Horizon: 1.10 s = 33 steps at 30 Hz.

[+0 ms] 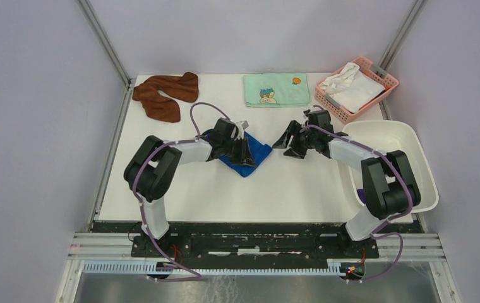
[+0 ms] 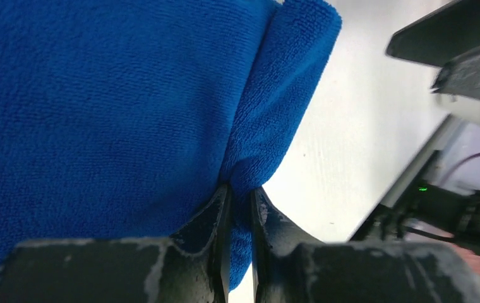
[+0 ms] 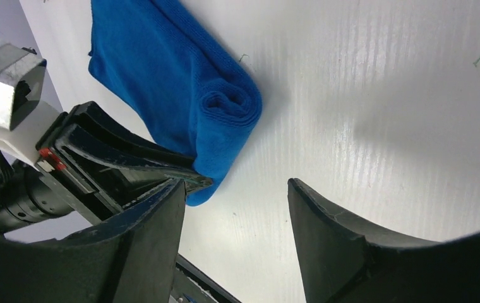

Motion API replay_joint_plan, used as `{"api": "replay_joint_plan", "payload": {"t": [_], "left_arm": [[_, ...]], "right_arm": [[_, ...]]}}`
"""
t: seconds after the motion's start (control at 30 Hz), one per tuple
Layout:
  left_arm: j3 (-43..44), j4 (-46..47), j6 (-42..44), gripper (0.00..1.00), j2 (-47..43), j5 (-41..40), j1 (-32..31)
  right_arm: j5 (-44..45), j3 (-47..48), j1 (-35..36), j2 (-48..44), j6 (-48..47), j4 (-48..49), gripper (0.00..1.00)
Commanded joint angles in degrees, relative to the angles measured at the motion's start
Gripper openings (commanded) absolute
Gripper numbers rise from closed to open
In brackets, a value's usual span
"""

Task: Roll the towels
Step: Roll the towel at the center of the board.

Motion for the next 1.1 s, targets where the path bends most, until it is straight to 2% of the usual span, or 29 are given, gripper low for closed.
{"api": "replay_joint_plan", "payload": {"t": [0.0, 0.3, 0.37, 0.47, 0.9, 1.07], "left_arm": [[-4.9, 3.7, -10.8, 0.15, 0.2, 11.0, 2.9], [-11.0, 18.4, -24.7, 0.15, 1.8, 18.4, 5.7], [-13.8, 25.7, -30.7, 0.15, 2.5, 20.3, 6.4], [-16.4, 30.4, -34.9, 0.15, 2.9, 20.1, 7.0], [-18.0, 31.1, -36.1, 0.16, 2.4, 18.2, 7.1], [-18.4, 31.1, -36.1, 0.16, 2.2, 17.7, 7.1]], "right_arm": [[-1.9, -0.9, 1.5, 2.3, 1.9, 6.8, 0.69], [1.0, 1.0, 6.1, 7.2, 5.0, 10.0, 0.69], [0.3, -0.7, 6.3, 8.3, 7.4, 14.1, 0.68], [0.0, -2.5, 6.3, 8.8, 8.1, 17.6, 0.68], [4.3, 6.1, 9.2, 13.5, 4.2, 4.5, 0.61], [8.1, 10.4, 11.0, 14.8, 1.4, -4.4, 0.53]]}}
